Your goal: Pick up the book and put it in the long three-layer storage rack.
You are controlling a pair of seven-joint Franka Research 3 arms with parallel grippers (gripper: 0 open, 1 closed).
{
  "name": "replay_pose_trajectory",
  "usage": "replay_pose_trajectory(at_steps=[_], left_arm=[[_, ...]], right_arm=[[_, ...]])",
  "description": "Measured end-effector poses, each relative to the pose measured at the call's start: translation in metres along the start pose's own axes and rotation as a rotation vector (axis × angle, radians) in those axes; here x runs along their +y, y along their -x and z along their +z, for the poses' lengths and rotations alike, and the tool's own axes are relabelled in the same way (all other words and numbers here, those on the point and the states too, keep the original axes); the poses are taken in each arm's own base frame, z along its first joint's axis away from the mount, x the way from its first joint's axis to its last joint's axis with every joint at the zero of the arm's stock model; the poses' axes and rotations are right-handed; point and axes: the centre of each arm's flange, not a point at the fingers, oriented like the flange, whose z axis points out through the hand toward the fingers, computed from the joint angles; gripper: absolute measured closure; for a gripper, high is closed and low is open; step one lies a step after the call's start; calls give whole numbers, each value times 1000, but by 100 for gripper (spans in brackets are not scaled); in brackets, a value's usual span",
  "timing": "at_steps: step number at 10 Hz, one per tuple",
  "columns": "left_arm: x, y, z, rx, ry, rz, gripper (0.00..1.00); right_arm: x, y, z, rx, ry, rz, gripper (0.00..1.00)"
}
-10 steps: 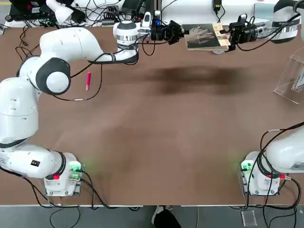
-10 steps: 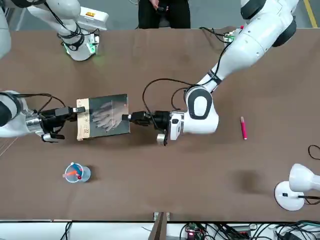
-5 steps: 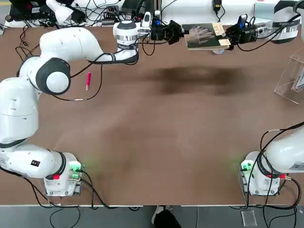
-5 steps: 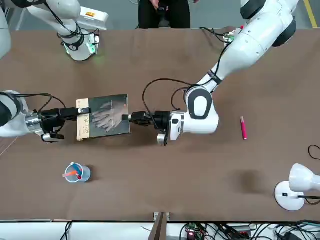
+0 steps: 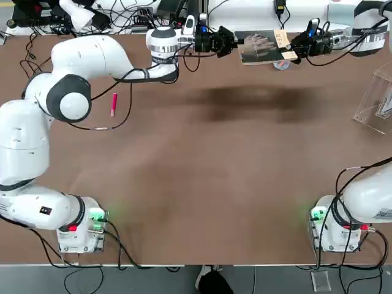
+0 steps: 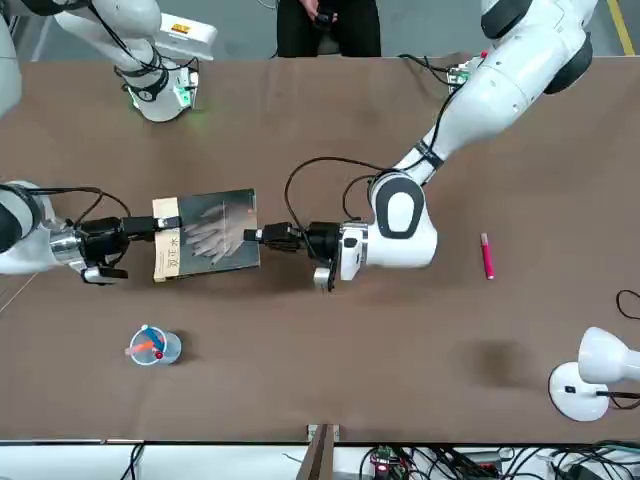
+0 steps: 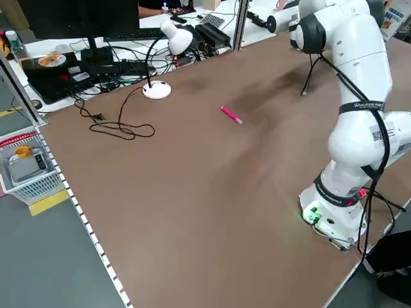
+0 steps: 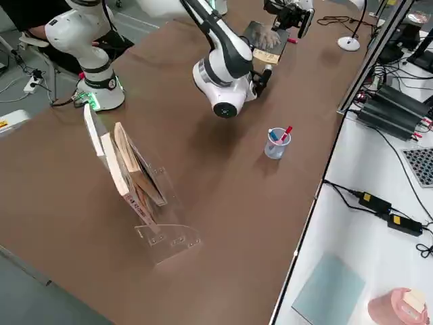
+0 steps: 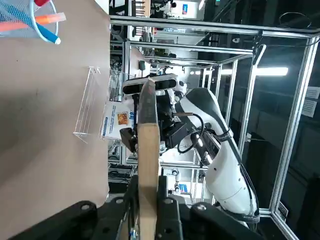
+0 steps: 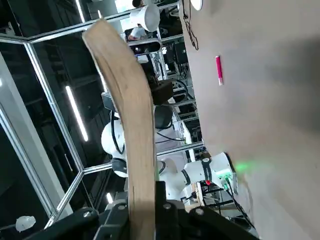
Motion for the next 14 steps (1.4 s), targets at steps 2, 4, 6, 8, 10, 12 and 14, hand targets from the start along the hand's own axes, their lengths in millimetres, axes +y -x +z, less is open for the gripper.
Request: replay_pose_trajectory(at_steps=[2,4,6,8,10,12,14], left_arm=[[2,-2,-1,7,0,4,78],[5,-4,-2,16,-1,8,71],[6,-5,-3,25,-3,11,55],[6,-7,-4,35,-8,12,31],[8,-11,-9,60,-41,47,26],[19,-19,-19,78,-165,164,18],[35,-27,-31,92,-303,283,20]], right_arm=[[-1,1,-11,15,1,32,85],[-4,3,-30,27,13,48,85],[-9,5,-51,50,30,92,85],[-16,8,-78,72,77,167,85],[-22,14,-108,104,118,225,85],[-27,22,-139,131,166,266,85],[-41,30,-166,152,220,310,85]])
